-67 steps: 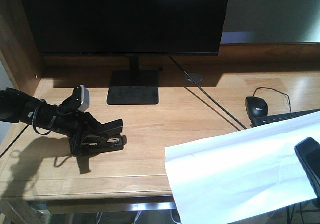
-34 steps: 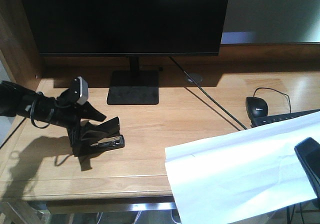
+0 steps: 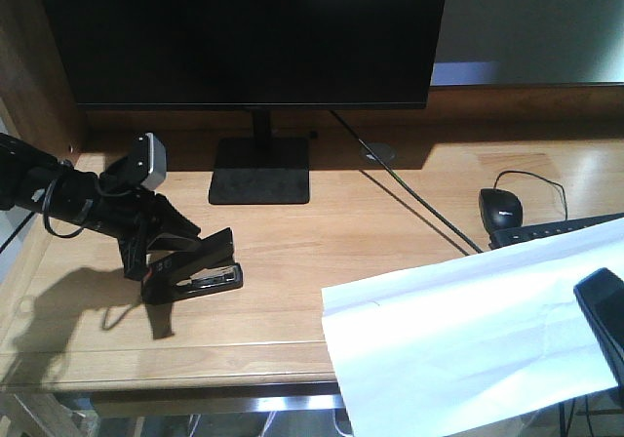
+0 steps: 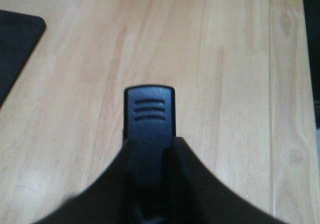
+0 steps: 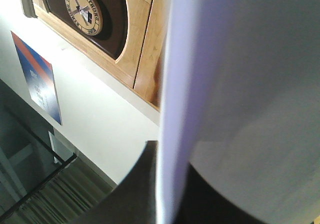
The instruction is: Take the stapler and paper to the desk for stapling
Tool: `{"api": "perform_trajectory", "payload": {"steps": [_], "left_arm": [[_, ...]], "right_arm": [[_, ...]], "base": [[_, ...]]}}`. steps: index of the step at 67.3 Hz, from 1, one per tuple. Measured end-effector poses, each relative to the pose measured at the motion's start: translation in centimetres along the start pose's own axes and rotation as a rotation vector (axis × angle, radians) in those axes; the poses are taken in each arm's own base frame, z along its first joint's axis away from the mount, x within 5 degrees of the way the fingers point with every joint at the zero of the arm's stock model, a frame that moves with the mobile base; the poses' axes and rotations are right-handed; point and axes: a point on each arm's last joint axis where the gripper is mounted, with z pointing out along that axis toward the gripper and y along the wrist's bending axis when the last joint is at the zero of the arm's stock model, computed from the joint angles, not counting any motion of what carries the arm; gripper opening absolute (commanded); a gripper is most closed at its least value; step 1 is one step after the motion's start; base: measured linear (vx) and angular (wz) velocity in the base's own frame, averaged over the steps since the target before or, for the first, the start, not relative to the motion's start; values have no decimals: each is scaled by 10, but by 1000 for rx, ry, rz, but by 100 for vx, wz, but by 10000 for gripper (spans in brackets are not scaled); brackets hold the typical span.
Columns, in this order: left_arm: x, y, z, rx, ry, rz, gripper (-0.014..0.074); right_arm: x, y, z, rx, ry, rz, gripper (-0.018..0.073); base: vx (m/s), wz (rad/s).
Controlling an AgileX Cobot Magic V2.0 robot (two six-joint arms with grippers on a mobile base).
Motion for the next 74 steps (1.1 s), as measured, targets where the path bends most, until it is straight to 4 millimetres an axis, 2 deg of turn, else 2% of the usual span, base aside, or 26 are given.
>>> {"api": "perform_trajectory", "payload": {"steps": [9, 74], "left_arm": [[1, -1, 5, 15, 19, 9, -8], [2, -1, 5, 12, 24, 10, -7]], "right_arm": [[0, 0, 0, 0, 0, 0, -6], [0, 0, 0, 0, 0, 0, -6]], "base": [[0, 0], [0, 0]]}}
